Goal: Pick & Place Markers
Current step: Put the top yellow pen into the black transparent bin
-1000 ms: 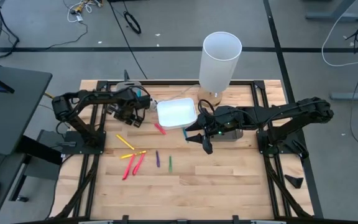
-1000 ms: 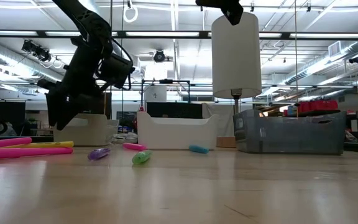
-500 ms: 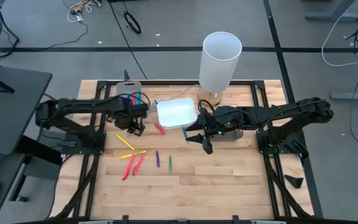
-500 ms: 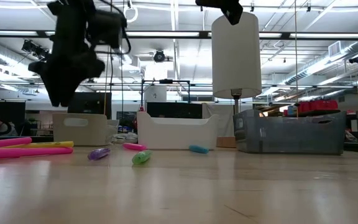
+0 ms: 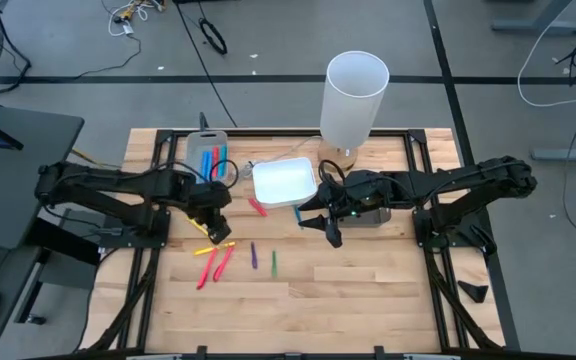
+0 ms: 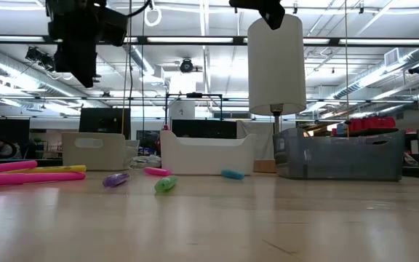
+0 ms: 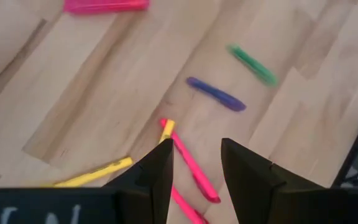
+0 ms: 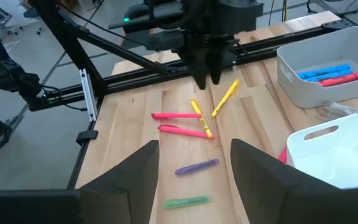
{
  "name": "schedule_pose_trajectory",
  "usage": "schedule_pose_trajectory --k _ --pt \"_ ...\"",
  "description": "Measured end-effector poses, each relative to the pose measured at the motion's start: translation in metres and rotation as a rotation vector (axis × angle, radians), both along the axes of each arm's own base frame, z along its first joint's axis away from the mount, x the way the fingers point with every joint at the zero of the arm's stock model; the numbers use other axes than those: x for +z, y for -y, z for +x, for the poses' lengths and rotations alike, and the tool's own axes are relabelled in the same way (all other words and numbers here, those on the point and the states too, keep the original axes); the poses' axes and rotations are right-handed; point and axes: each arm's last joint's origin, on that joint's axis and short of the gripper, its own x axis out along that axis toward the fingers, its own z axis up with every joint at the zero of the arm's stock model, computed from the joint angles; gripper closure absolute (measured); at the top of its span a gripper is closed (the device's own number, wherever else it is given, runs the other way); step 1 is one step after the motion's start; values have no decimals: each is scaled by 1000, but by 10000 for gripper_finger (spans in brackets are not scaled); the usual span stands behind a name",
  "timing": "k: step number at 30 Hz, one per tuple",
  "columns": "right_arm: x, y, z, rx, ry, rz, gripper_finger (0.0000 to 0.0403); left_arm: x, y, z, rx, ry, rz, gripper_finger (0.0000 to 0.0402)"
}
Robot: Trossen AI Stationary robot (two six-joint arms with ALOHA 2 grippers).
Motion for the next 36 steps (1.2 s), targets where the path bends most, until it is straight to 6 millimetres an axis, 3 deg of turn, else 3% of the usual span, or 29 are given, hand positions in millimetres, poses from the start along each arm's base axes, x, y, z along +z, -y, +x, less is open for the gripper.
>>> schedule_pose_trajectory --k 17,20,25,36 --pt "0 0 0 0 0 0 204 -3 5 -10 -343 -69 218 262" --pt "0 0 0 0 0 0 204 -3 1 -12 -176 -99 184 262" --pt "0 0 0 1 0 0 204 -4 -10 -15 296 -138 93 262" --pt "0 0 0 -8 -2 21 204 -8 -13 -27 925 -231 -43 262"
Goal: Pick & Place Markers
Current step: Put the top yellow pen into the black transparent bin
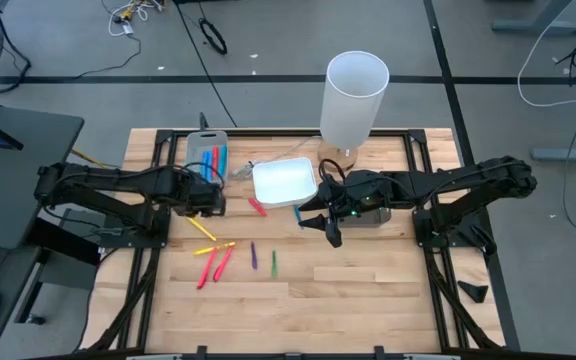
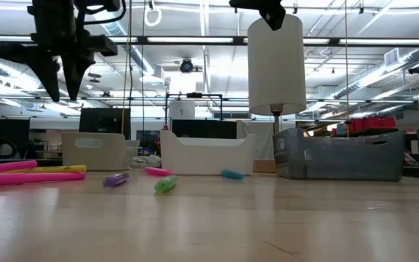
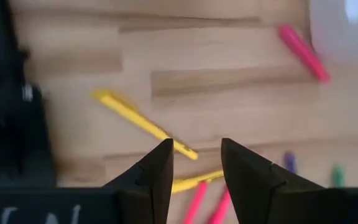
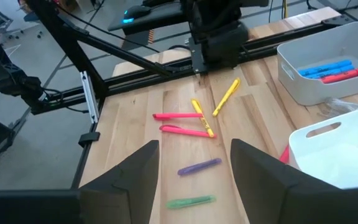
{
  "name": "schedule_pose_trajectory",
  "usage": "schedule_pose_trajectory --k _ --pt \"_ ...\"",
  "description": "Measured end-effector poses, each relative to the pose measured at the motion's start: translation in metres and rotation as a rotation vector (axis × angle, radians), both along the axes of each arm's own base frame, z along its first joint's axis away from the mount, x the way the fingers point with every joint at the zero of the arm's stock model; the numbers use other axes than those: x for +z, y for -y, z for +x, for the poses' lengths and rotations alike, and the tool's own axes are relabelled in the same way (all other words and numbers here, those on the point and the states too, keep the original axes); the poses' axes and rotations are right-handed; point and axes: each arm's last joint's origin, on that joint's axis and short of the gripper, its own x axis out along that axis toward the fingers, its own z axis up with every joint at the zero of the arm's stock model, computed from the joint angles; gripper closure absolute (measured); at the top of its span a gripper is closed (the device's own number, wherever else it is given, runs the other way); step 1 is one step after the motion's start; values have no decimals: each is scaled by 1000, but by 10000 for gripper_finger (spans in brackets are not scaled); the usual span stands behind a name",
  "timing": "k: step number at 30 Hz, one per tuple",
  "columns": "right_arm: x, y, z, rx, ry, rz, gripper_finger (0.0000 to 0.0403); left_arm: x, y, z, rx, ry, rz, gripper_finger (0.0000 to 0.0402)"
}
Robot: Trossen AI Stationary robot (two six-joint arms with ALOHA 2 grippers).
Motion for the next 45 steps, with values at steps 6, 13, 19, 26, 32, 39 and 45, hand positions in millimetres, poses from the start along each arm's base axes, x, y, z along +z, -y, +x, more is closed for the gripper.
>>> schedule_pose_trajectory --k 6,13,19,26,32,39,45 --pt "0 0 0 2 1 -4 204 0 2 -1 259 37 -61 262" --pt "0 0 0 32 10 -68 204 -9 5 -6 513 -97 -88 262" --pt "-1 0 0 54 10 -116 204 -18 5 -2 614 -170 -74 262" --pt "-1 0 0 68 11 -146 204 -38 6 13 683 -279 -51 262" --pt "-2 0 -1 74 -3 -159 204 -57 7 26 701 -356 -55 262" --pt "-6 0 -3 94 -48 -194 204 -67 7 32 708 -387 -42 262" --pt "-8 0 -4 96 -64 -196 204 -73 5 38 708 -371 -39 262"
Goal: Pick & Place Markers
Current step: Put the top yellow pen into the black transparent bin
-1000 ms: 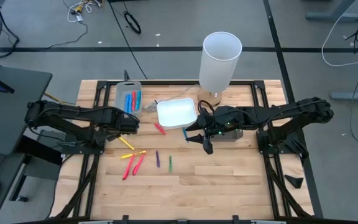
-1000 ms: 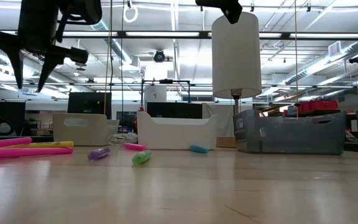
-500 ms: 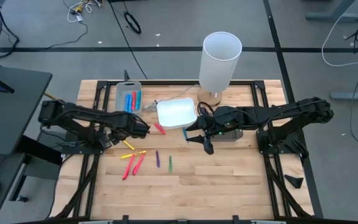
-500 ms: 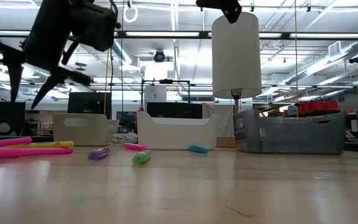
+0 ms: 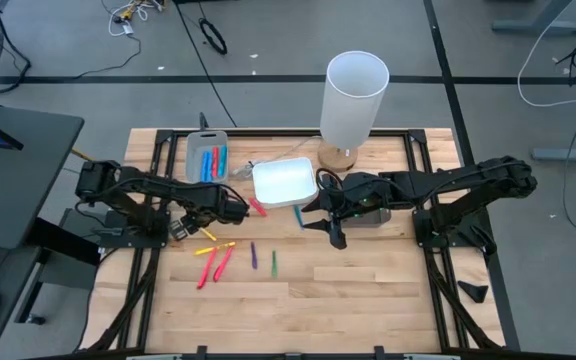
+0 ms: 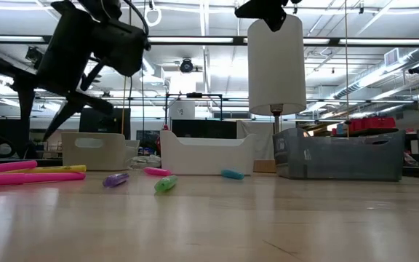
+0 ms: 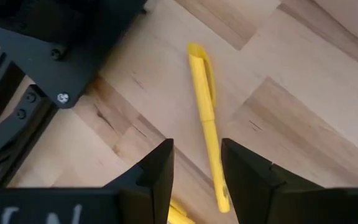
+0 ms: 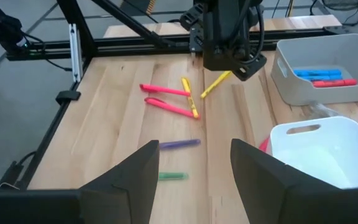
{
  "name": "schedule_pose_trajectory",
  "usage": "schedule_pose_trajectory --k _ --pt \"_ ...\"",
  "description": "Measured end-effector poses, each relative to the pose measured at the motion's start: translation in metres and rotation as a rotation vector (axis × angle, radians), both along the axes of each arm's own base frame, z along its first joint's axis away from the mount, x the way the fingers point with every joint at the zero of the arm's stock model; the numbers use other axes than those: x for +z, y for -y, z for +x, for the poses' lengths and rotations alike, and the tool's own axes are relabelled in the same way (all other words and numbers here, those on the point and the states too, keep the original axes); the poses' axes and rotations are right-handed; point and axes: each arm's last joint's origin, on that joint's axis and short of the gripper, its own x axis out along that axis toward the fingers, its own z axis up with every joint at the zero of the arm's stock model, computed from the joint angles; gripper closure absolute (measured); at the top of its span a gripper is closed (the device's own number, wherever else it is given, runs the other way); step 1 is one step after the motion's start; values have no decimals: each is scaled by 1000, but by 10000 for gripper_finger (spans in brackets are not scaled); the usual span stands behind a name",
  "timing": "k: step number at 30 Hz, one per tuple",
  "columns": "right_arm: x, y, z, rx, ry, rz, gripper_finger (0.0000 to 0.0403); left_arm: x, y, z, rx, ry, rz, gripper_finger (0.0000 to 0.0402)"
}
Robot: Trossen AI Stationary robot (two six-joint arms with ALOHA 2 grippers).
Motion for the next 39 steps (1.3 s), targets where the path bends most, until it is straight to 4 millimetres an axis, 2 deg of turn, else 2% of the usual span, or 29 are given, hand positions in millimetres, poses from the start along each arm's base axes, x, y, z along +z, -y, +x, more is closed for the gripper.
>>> schedule_pose_trajectory --k 11,22,28,32,37,39 --pt "-2 0 -1 0 -23 -4 204 -31 3 -7 18 89 -36 262" --pt "-4 0 -2 -14 -52 18 204 -53 2 -19 31 102 -28 262" --pt "-5 0 -3 -15 -63 18 204 -56 2 -21 15 116 -31 263" --pt "-5 0 -3 -16 -63 20 204 -57 2 -20 -26 119 -38 291" --pt "-5 0 -3 -17 -62 22 204 -57 2 -19 -33 124 -33 365" --pt "-5 0 -3 -24 -64 32 204 -57 2 -20 -32 121 -33 379"
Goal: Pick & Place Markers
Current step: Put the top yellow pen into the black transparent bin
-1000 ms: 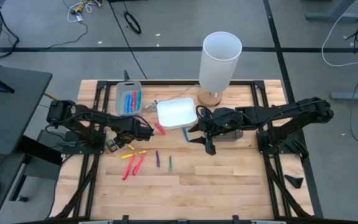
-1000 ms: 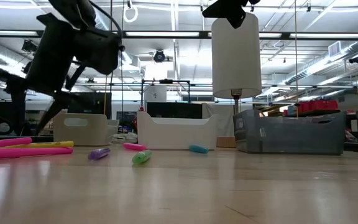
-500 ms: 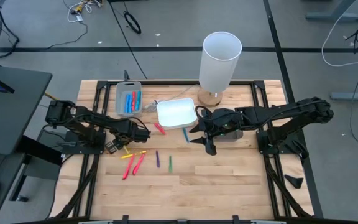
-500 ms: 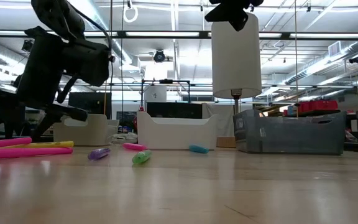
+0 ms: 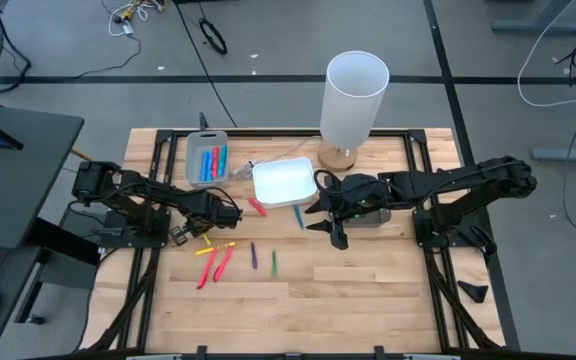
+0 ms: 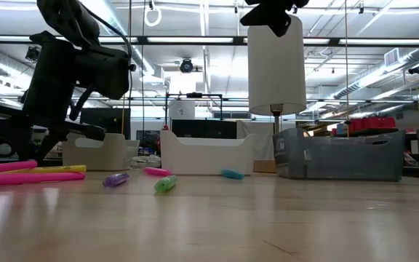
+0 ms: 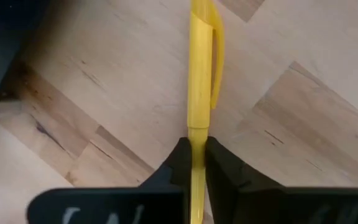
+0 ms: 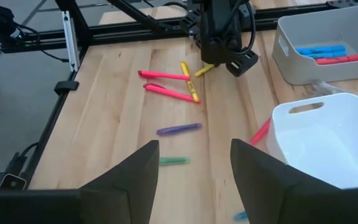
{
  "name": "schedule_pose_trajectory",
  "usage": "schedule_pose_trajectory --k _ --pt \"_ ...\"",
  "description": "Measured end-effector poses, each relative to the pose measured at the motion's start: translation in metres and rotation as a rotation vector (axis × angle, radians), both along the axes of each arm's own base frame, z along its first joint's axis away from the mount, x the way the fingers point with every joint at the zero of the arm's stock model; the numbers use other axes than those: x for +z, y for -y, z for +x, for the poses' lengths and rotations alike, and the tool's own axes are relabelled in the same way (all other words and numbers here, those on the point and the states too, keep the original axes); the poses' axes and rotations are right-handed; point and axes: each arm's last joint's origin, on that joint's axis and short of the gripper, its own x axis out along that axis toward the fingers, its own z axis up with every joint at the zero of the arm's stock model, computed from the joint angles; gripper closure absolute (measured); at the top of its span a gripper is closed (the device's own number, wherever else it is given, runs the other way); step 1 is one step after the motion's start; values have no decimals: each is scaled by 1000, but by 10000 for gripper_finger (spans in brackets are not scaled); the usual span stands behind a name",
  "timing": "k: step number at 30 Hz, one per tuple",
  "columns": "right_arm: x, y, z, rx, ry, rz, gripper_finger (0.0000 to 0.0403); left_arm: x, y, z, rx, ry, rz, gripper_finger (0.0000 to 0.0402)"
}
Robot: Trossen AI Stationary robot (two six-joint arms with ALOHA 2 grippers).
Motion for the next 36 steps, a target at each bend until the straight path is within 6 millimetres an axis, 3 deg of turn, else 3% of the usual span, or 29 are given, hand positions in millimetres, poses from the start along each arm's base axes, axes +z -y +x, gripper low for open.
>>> schedule_pose_trajectory --k 9,20,27,36 --pt "-1 0 0 -6 -9 9 204 6 0 -2 -7 48 3 374" --pt "-1 0 0 2 -7 -4 204 38 0 -7 -157 238 2 379" --pt "0 0 0 -14 -9 21 204 52 1 -12 -360 313 -22 379" --pt "1 0 1 -24 9 36 204 62 4 -11 -780 407 -98 379"
